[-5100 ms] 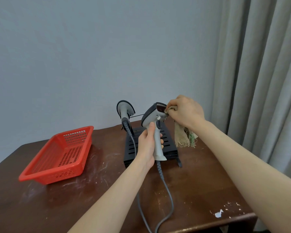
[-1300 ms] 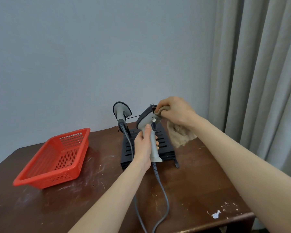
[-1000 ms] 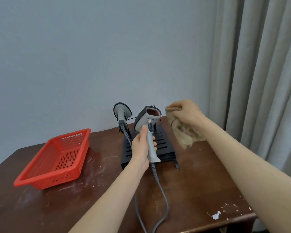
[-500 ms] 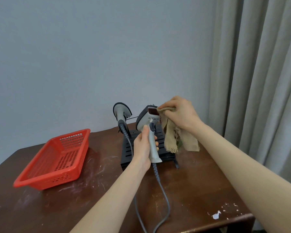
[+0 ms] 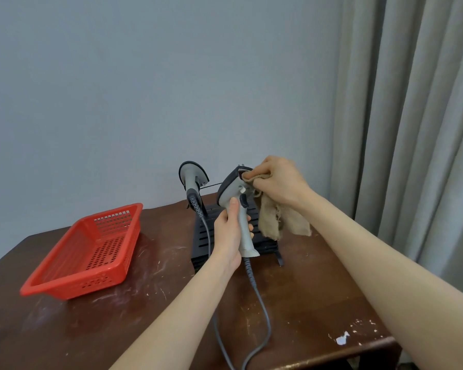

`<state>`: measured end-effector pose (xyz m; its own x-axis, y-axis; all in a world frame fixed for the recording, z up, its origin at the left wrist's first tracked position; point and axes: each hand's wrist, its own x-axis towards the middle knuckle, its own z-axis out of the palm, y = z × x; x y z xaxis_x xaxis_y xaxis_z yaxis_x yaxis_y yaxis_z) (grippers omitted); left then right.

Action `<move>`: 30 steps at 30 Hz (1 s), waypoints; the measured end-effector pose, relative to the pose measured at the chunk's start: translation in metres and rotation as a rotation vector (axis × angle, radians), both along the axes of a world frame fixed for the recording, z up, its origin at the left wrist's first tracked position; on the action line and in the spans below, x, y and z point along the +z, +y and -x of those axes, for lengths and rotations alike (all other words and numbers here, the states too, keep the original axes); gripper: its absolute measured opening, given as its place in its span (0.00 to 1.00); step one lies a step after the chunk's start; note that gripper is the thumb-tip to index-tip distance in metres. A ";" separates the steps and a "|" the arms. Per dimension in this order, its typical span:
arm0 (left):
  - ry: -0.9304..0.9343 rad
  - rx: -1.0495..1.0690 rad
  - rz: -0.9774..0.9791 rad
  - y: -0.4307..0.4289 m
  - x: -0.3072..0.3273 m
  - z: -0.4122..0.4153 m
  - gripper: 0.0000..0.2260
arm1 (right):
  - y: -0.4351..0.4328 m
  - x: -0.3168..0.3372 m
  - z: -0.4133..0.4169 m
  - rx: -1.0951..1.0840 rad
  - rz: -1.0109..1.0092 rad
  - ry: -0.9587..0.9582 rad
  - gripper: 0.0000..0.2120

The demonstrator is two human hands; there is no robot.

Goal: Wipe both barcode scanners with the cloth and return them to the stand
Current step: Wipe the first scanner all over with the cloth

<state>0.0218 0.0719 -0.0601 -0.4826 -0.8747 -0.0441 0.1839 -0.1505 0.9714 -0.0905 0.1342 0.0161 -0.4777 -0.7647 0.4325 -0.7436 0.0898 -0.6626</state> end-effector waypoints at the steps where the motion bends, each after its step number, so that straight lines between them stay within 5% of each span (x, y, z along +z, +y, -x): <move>1: 0.005 0.005 -0.005 0.000 0.001 0.000 0.16 | 0.000 -0.001 0.001 -0.037 -0.022 0.032 0.14; 5: -0.006 0.004 0.001 0.000 -0.002 -0.002 0.16 | 0.002 -0.006 0.006 -0.207 -0.112 0.160 0.17; 10: 0.001 0.012 0.004 -0.002 0.000 -0.001 0.16 | -0.002 -0.001 0.000 -0.038 -0.052 -0.016 0.14; 16: -0.002 0.015 0.018 -0.002 -0.003 -0.002 0.17 | 0.001 -0.003 0.003 -0.215 -0.154 0.211 0.17; 22: -0.011 0.023 0.037 -0.001 0.001 0.000 0.15 | 0.000 0.003 0.001 -0.001 -0.054 -0.101 0.14; 26: -0.034 0.030 0.058 -0.004 -0.001 -0.003 0.15 | 0.009 0.004 0.009 -0.234 -0.272 0.240 0.13; 30: -0.005 0.038 0.010 -0.007 0.001 -0.004 0.17 | 0.014 0.002 0.023 -0.191 -0.280 0.034 0.14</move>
